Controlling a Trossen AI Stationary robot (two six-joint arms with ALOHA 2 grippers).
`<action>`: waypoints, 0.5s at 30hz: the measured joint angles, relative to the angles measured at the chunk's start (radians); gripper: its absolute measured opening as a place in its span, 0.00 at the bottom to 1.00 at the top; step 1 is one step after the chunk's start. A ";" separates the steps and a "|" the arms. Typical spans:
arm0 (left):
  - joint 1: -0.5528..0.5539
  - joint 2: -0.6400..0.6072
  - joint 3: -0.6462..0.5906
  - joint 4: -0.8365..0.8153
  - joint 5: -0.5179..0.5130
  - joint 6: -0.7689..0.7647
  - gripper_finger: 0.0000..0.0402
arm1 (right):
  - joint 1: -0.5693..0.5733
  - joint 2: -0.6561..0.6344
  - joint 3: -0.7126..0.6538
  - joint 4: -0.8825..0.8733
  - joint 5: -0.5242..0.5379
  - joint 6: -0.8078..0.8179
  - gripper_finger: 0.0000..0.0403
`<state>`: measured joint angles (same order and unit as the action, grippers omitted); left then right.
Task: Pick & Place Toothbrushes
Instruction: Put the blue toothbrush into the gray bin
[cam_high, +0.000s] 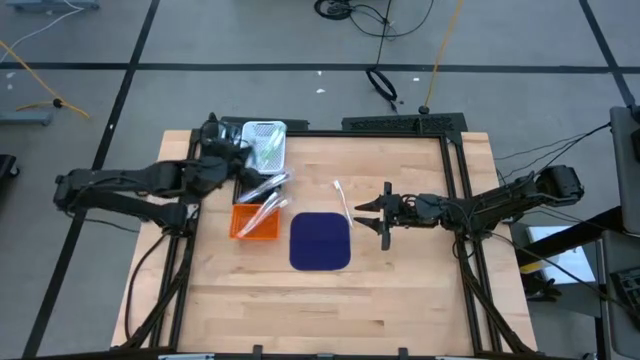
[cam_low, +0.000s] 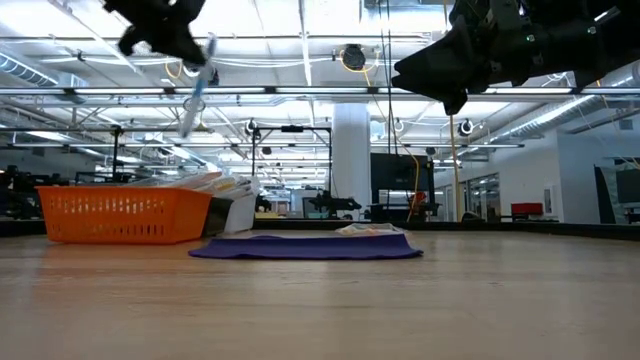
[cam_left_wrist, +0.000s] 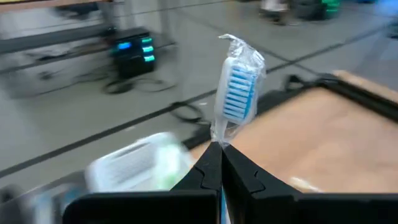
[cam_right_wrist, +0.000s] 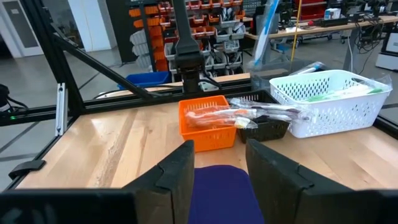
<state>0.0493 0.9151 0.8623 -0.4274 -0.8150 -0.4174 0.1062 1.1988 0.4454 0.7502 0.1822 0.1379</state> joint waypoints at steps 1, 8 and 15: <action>0.020 -0.019 0.000 -0.043 -0.017 -0.021 0.00 | 0.000 0.000 0.000 0.000 0.000 0.000 0.34; 0.207 -0.073 0.000 -0.270 -0.047 -0.105 0.00 | 0.000 0.000 0.000 0.000 0.000 0.000 0.33; 0.435 -0.071 -0.032 -0.305 -0.013 -0.050 0.00 | 0.000 0.000 0.000 0.000 -0.001 0.005 0.33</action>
<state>0.4839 0.8440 0.8305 -0.7325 -0.8277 -0.4673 0.1066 1.1988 0.4454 0.7498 0.1814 0.1425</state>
